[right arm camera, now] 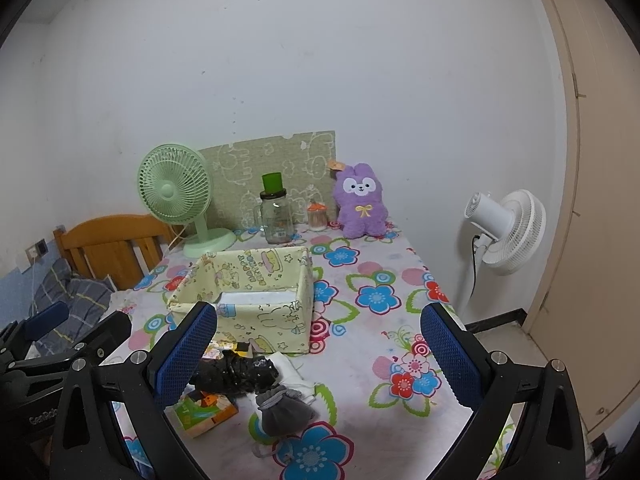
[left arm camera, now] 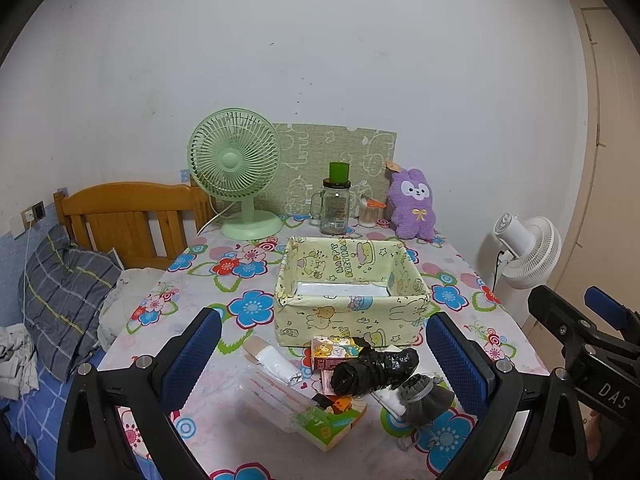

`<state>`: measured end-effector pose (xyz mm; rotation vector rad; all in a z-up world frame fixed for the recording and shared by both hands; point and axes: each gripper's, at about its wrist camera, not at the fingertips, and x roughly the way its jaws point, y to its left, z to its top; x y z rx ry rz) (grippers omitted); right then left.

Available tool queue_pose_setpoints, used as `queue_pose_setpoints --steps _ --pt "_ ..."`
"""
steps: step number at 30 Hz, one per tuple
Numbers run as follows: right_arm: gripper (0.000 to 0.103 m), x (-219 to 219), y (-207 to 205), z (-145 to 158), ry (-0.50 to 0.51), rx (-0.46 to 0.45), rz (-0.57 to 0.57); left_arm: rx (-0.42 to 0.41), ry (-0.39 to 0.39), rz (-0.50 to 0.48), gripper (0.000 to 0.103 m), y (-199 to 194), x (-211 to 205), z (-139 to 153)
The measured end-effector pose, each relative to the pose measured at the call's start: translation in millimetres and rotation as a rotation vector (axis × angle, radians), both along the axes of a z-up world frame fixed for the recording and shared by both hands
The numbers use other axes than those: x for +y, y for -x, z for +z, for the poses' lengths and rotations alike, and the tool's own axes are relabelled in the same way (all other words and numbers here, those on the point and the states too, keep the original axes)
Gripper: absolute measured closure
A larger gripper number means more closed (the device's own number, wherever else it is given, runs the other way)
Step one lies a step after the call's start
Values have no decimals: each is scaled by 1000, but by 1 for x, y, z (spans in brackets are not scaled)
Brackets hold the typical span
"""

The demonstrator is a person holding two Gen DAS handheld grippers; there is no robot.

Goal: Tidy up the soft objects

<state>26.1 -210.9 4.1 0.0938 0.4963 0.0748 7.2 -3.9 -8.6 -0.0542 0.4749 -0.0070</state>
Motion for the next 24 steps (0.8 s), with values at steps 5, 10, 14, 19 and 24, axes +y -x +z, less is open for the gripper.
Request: queue_pose_setpoints --steps 5,10,14,19,24 --pt "0 0 0 1 -1 0 0 0 0 0 0 0 1 0" --pt "0 0 0 1 -3 0 0 -4 5 -3 0 2 3 0" --pt "0 0 0 1 -4 -3 3 -7 6 -4 0 4 4 -1" --pt "0 0 1 2 -4 -3 1 -6 4 -3 0 4 4 -1" --pt "0 -1 2 1 -2 -1 -5 -3 -2 0 0 4 3 0"
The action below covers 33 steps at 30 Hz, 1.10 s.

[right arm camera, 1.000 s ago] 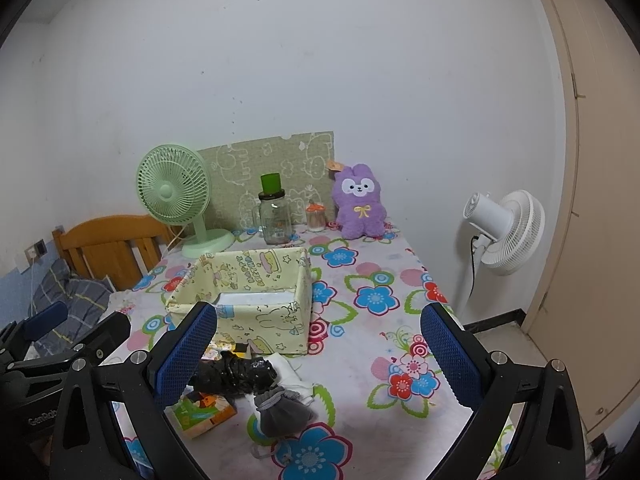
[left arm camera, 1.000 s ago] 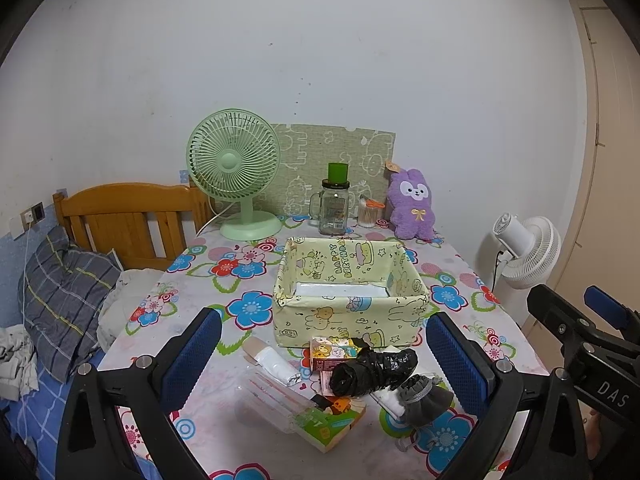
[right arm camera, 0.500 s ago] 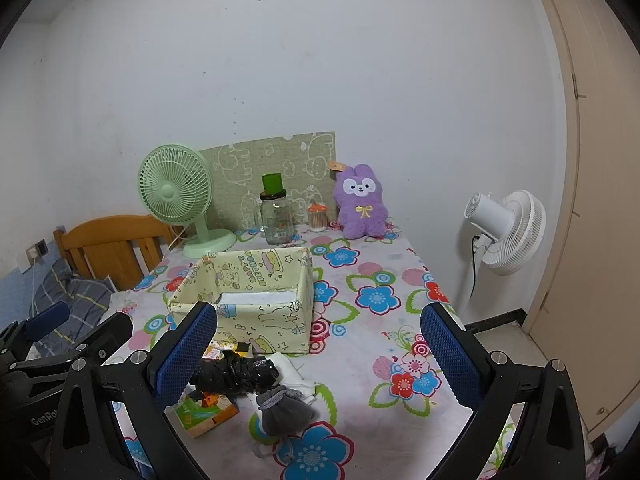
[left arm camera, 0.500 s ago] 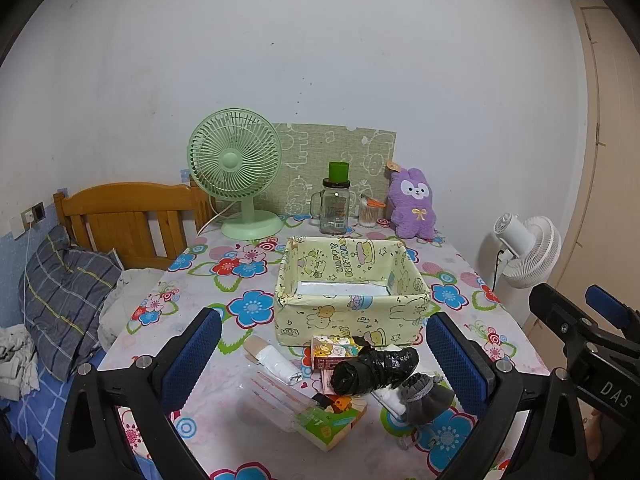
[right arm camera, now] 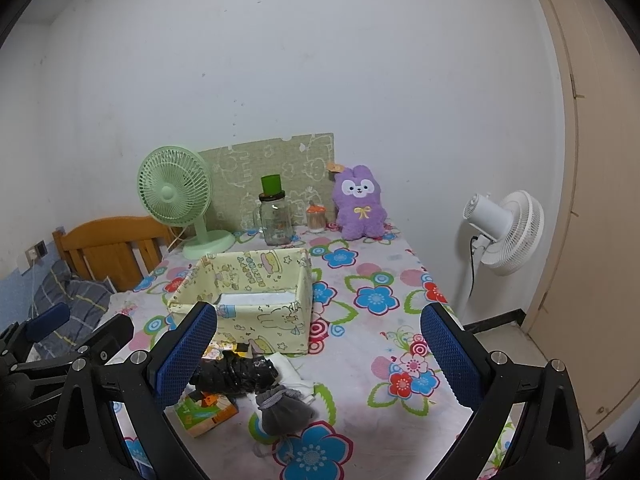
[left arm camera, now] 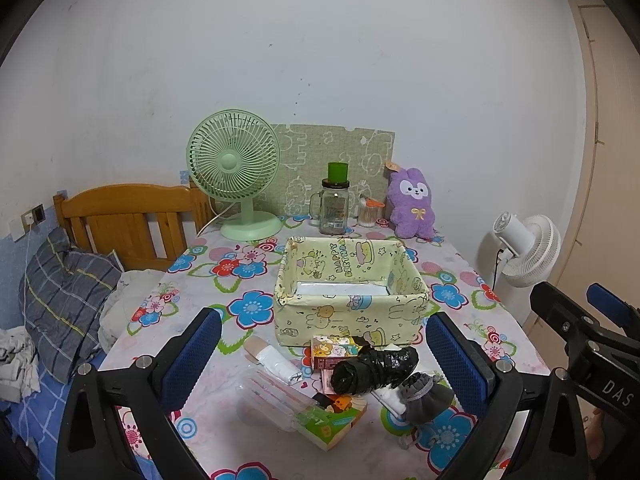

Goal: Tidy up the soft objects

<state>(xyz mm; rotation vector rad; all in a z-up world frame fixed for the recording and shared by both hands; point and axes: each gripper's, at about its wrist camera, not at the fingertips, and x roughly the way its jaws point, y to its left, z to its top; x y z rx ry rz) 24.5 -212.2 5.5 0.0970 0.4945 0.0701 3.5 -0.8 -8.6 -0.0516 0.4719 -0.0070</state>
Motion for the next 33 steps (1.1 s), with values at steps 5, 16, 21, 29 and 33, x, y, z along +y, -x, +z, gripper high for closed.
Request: queue_pose_setpoints --steps 5,16,21,29,33 --pt "0 1 0 0 0 -1 0 1 -2 0 0 0 -2 -1" --pt "0 0 0 0 0 -3 0 3 0 -3 1 0 -3 -1" --pt "0 2 0 2 1 -13 0 8 -1 -7 3 -1 -6 -3" --pt "4 5 -6 -6 6 2 14 31 11 -13 9 -8 -4 -14" --pt "5 7 -12 -14 19 21 11 43 -9 -1 10 -12 -5 -22"
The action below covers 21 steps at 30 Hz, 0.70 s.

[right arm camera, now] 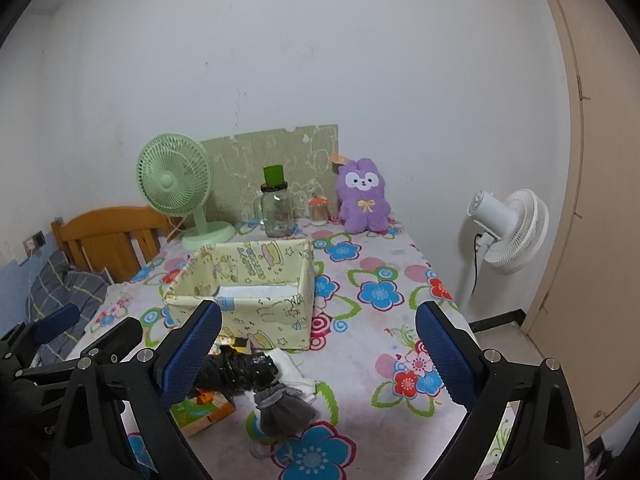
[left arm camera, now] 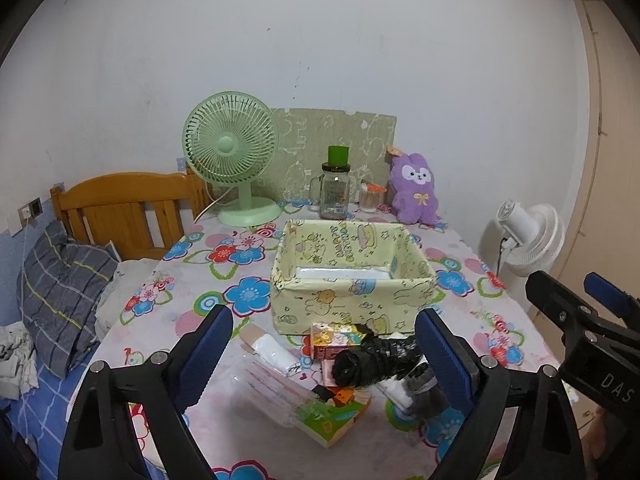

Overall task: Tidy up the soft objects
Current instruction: 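Lower both tools toward the black cloth and grey sock beside the box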

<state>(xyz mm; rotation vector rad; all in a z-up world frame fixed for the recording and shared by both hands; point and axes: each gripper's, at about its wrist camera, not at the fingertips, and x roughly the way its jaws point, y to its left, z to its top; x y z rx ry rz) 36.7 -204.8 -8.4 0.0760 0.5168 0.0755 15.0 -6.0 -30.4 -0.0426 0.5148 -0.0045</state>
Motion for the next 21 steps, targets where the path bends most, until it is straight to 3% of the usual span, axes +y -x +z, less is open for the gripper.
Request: queue_pose_setpoints --steps 21 --pt "12 18 -28 -61 24 132 53 170 17 -78 20 -31 -6 -66"
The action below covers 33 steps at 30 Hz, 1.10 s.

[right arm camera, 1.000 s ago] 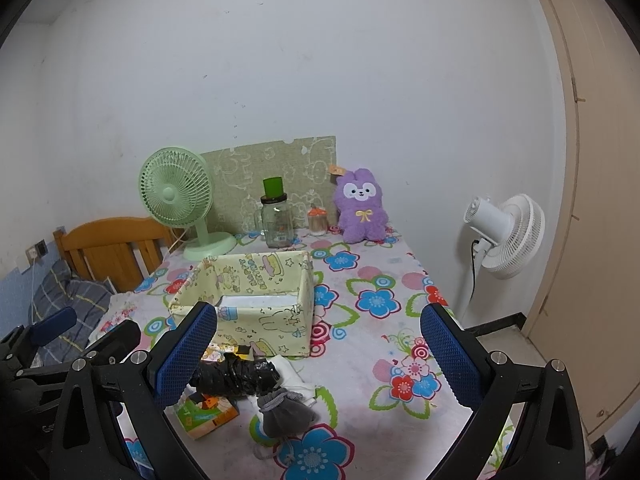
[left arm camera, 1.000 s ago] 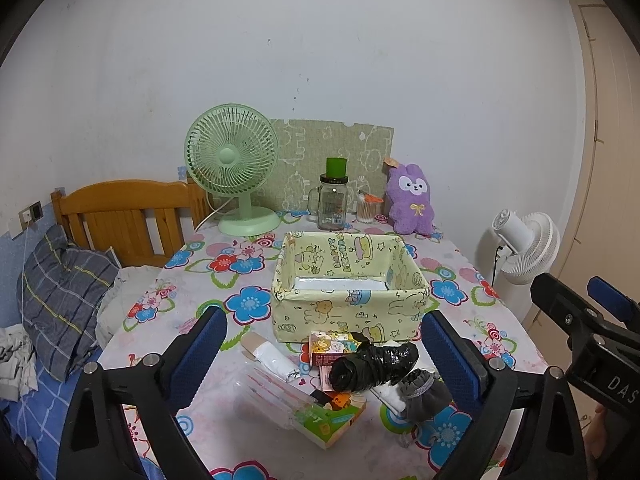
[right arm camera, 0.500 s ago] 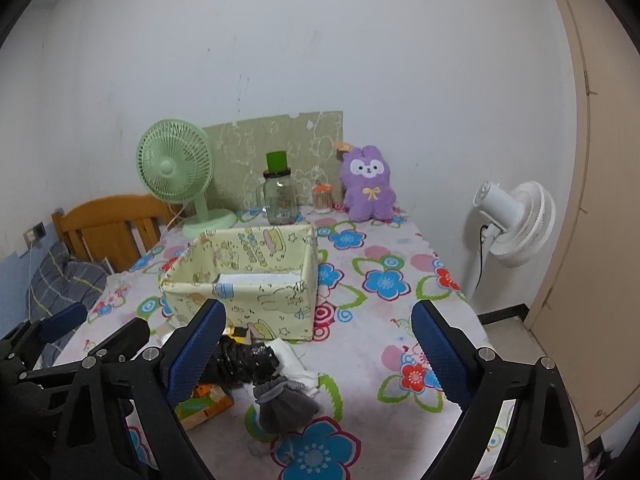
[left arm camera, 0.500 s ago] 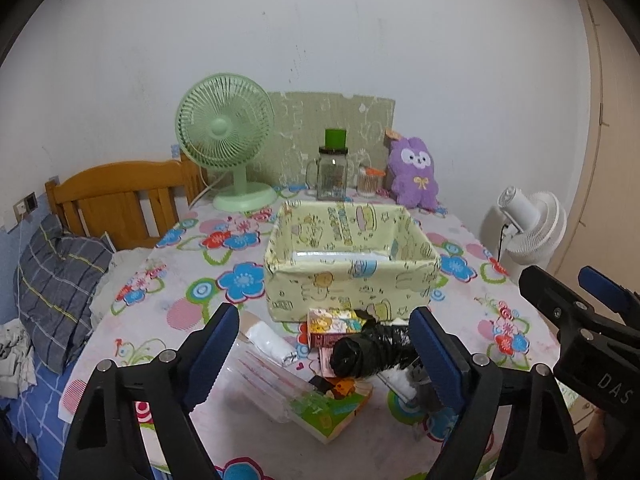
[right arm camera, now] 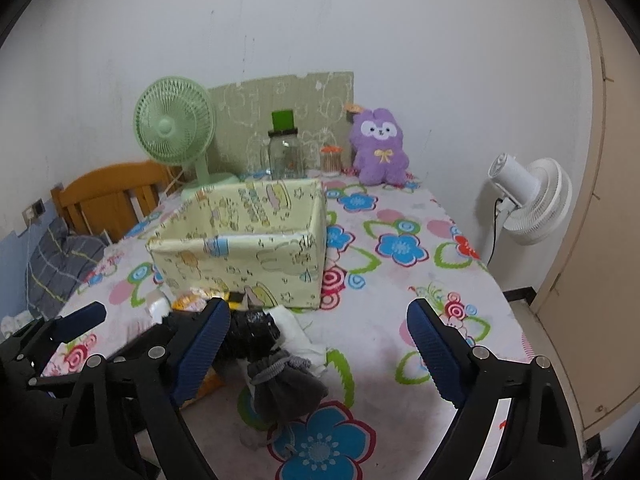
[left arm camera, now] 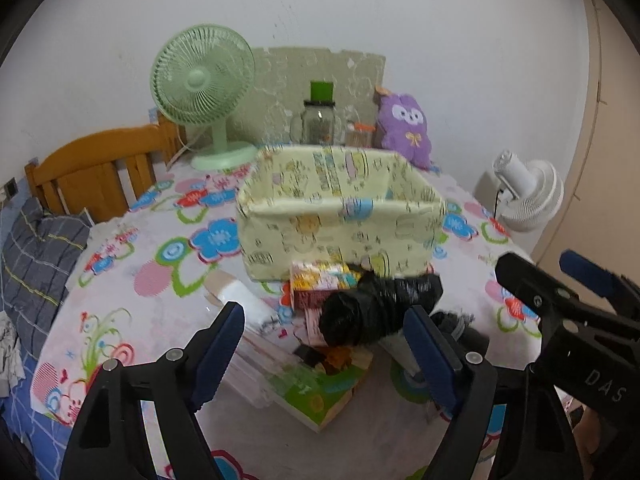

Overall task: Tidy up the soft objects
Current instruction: 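Lower both tools toward the black cloth and grey sock beside the box, then grasp the black cloth with the left tool while the right tool grasps the grey sock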

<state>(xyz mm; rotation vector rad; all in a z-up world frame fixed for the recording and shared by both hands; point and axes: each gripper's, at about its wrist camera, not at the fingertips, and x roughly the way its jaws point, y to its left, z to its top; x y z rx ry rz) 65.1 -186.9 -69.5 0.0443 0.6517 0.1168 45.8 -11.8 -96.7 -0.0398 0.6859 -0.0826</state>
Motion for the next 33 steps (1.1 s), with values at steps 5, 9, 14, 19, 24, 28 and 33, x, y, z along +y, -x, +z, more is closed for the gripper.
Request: queue_pose_setpoints --steps 5,9,14,19,24,28,33 --pt "13 3 -6 -14 8 38 14 34 8 -27 21 -4 -6 -14" --pt "14 5 -11 -26 4 69 23 48 6 -39 21 -8 -9 -21" --pt "16 8 -16 -39 -3 105 32 72 1 -47 23 -11 -12 -31" --pt "18 10 -20 -49 -18 136 40 79 -9 -45 23 -14 -15 -36" --pt "23 12 -24 -57 -39 167 47 83 -23 -42 24 -16 -17 -41" --pt "32 15 -27 -65 -55 201 54 92 -45 -41 28 -17 -19 -44" --pt "51 19 -27 -66 -84 218 76 96 -45 -42 28 -19 -19 -45"
